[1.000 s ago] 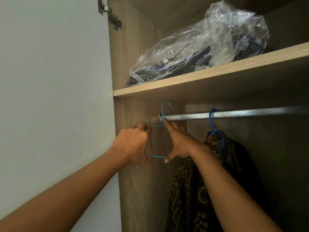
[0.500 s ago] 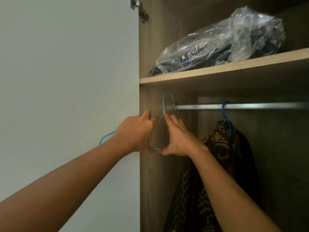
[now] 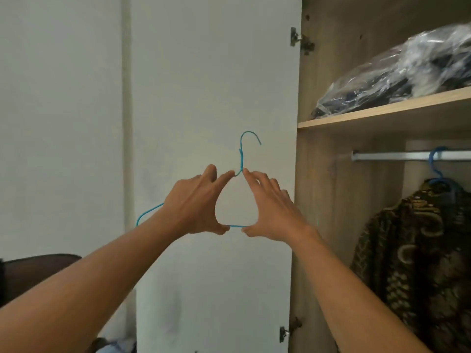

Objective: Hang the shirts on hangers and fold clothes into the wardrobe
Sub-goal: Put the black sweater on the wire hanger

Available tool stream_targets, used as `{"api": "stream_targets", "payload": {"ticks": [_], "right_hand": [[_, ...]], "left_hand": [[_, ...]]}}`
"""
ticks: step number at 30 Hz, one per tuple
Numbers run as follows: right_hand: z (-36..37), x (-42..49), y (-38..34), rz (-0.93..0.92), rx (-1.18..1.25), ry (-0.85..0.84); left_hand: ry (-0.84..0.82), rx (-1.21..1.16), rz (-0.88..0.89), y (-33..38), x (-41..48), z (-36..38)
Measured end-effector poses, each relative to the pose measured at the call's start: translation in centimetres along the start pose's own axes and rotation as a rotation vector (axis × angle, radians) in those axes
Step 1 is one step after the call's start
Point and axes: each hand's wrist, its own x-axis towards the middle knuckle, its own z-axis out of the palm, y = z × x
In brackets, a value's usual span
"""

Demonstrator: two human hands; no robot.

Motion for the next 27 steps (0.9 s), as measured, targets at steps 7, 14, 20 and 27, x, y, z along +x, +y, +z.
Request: {"api": "stream_targets", "payload": {"ticks": [7,14,20,27], "right_hand": [[0.7,1.0,-14.3,-0.232,0.161,-0.002],[2.1,3.6,-27.6,-0.433,0.258,0.031],[7.0,6.6,-36.1,-0.496,0.303,0.025],[17.2,10.8,-45.5,-0.540,0.321,-0.071]], "left_hand": [[-0.084,0.133,-0.214,-8.4,-12.7,-5.7],[-0.131,0.209,-0.416,-17.8,-22.7,-9.6],[-0.211,0.261,-0.496,-24.9,-27.4,-8.1],[-0.320,0.194,-0.586,-35.0,-32.4,0.1]]}}
